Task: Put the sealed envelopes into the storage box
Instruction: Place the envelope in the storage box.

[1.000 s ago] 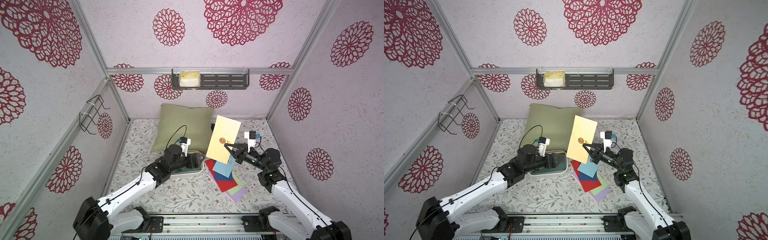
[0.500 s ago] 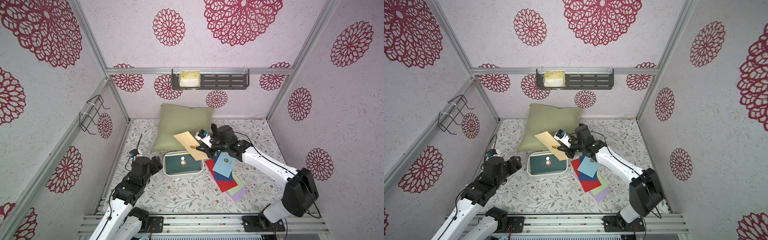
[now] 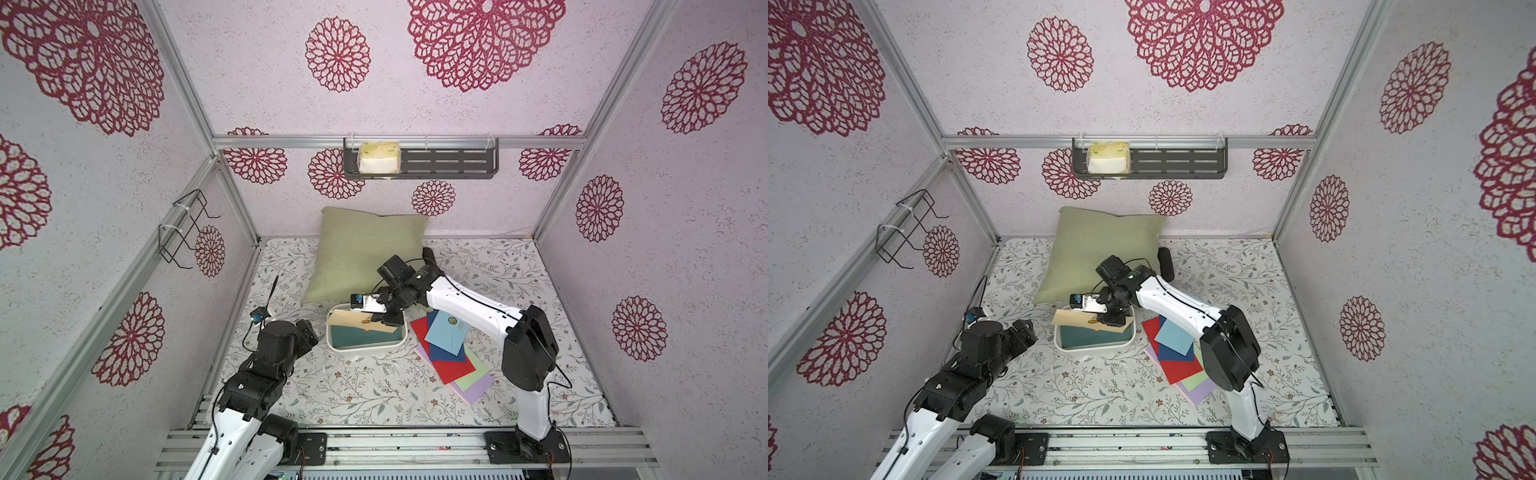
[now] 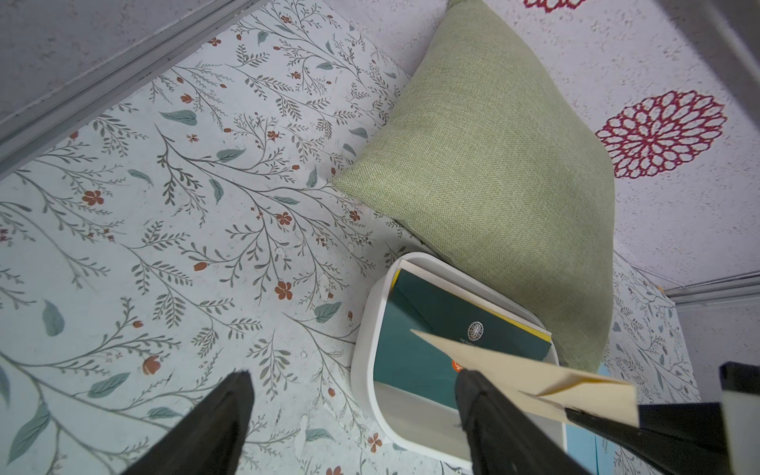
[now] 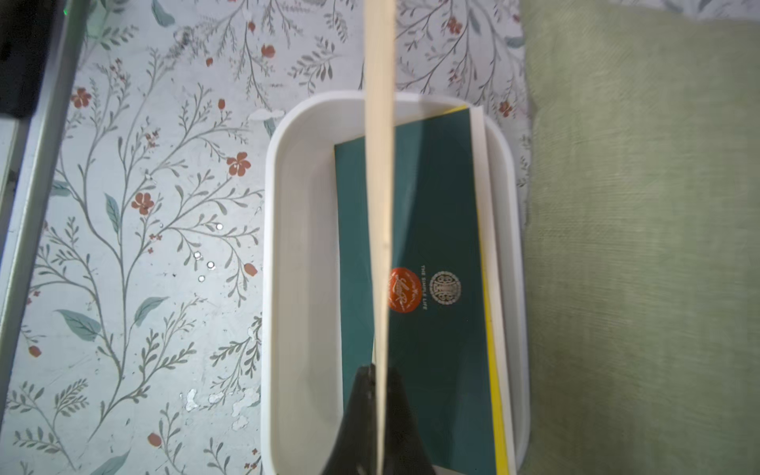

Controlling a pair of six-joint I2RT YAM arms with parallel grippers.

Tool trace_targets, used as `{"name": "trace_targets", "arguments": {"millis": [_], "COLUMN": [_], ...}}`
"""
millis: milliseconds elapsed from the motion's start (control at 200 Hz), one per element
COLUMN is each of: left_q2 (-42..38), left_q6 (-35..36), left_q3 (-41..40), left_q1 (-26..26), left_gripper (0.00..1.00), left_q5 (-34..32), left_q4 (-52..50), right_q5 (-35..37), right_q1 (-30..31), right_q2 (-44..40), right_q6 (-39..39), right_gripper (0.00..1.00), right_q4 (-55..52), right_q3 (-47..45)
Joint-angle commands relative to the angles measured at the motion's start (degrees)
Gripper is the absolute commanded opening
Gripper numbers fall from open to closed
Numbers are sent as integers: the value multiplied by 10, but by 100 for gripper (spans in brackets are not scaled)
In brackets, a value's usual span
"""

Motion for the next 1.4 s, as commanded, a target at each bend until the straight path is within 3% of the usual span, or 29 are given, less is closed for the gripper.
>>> {"name": "trace_targets", "arguments": {"millis": [0, 580, 755, 820, 960, 1216, 1391], "left_q2": [5, 11, 15, 16, 19, 24, 29], "left_q6": [9, 11, 12, 11, 13, 14, 30], "left_q3": [-7, -16, -16, -16, -15, -12, -4], "left_q1": [6, 6, 6, 6, 6, 7, 7], "left_gripper": [85, 85, 85, 85, 85, 85, 85], "left_q5": [9, 22, 25, 24, 24, 30, 84], "left_q4": [-2, 4, 5, 6, 7, 12, 35], "right_q5": [21, 123, 150, 154, 176, 224, 196], "right_q1": [6, 55, 69, 68, 68, 54, 25], "right_q2": [-1, 60, 74, 77, 77, 78, 30], "right_q6": [-39, -72, -65, -57, -40, 67, 155], "right_gripper": [0, 0, 15, 28, 42, 46, 47], "right_q4": [-58, -91, -84, -82, -60, 35, 110], "right_q3": [22, 71, 91, 99, 103, 111, 67]}}
